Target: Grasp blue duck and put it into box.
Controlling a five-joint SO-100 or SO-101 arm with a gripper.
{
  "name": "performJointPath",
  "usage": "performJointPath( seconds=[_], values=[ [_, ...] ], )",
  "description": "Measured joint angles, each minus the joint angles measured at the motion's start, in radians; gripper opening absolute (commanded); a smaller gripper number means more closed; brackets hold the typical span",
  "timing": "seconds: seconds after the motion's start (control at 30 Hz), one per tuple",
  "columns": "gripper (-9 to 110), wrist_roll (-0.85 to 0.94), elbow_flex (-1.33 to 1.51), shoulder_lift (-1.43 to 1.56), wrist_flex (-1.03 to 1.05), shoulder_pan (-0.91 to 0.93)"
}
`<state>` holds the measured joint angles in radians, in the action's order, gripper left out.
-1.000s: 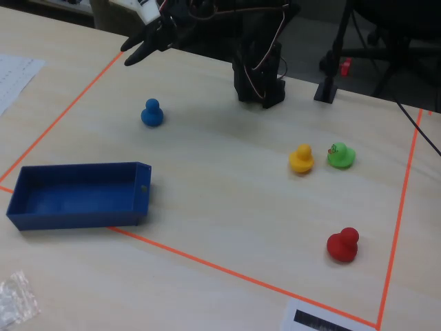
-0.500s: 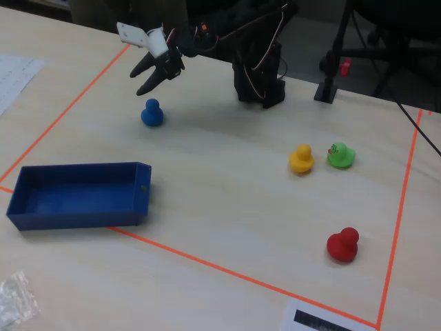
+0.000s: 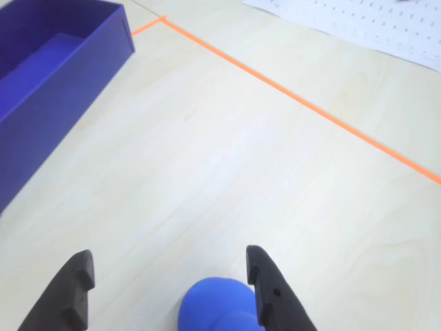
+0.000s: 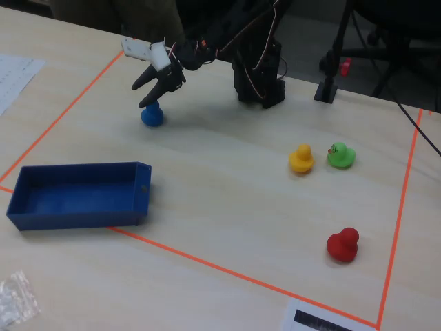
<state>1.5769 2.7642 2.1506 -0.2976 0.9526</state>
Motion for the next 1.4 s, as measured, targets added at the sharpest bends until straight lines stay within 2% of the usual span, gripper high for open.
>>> performJointPath(
  seconds=[0.53, 1.33, 1.4],
  values=[
    [29, 0.04, 0.011, -0.08, -0.034, 0.077],
    [29, 0.092, 0.143, -0.242, -0.21, 0.057],
    [26, 0.089, 0.143, -0.255, -0.219, 0.057]
  ],
)
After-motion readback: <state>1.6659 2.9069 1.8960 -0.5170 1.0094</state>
